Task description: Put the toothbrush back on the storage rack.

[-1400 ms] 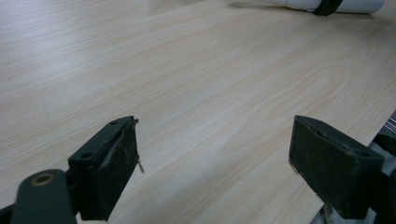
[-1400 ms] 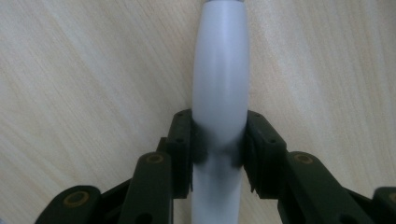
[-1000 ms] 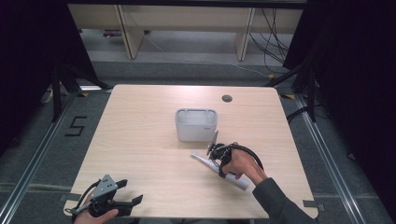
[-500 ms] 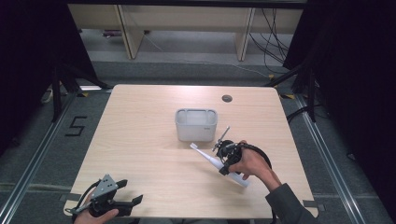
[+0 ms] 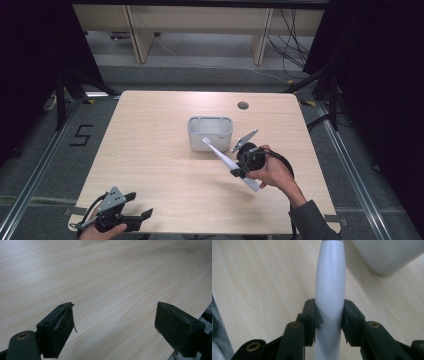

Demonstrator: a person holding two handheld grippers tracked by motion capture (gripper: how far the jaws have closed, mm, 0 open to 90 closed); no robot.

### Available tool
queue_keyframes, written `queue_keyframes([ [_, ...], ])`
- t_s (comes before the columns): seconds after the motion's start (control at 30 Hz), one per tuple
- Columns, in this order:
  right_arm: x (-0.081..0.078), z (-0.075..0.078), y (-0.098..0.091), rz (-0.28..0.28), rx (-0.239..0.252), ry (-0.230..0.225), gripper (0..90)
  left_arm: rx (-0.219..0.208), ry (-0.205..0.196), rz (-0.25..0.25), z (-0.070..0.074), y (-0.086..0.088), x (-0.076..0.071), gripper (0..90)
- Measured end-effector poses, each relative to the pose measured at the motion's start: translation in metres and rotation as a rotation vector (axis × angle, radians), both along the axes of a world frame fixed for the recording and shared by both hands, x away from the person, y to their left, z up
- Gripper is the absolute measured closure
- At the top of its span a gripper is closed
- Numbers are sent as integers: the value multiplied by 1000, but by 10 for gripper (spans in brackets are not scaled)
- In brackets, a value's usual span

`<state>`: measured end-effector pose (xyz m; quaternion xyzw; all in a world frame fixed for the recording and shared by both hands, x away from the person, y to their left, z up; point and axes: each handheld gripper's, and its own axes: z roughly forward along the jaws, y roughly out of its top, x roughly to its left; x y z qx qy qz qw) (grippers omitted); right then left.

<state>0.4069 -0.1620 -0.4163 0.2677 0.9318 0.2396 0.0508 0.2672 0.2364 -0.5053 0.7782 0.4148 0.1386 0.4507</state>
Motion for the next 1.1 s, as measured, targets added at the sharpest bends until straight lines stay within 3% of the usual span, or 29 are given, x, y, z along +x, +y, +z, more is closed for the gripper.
queue_keyframes([
  [0.13, 2, 6, 0, -24, 106, -77, 666, 3, 0, -4, 0, 0, 0, 150],
  [0.23, 3, 9, 0, -54, 149, -110, 666, 0, 2, 0, 0, 0, 0, 150],
  [0.33, 8, 10, 0, -29, 194, -151, 666, 1, 1, -3, 0, 0, 0, 150],
  [0.37, 8, 10, 0, -55, 210, -144, 666, 0, 1, -4, 0, 0, 0, 150],
  [0.43, 9, 11, 0, -61, 221, -165, 666, -1, 2, -1, 0, 0, 0, 150],
  [0.47, 11, 13, 0, -73, 258, -175, 666, 0, 2, -2, 0, 0, 0, 150],
  [0.57, 13, 14, 0, -81, 292, -195, 666, -1, 2, -1, 0, 0, -1, 150],
  [0.6, 15, 14, 1, -88, 328, -235, 667, 0, 1, -2, 0, 0, -1, 150],
  [0.83, 23, 20, 4, -122, 419, -300, 666, 0, 0, -4, 0, 0, -1, 150],
  [0.97, 26, 24, 7, -153, 460, -304, 667, 7, 1, -7, 1, 1, -1, 150],
  [1.0, 32, 26, 8, -146, 486, -340, 666, 6, 1, -6, 0, 1, -1, 150],
  [1.1, 36, 28, 10, -165, 527, -339, 666, 6, 1, -7, 0, 1, -1, 150],
])
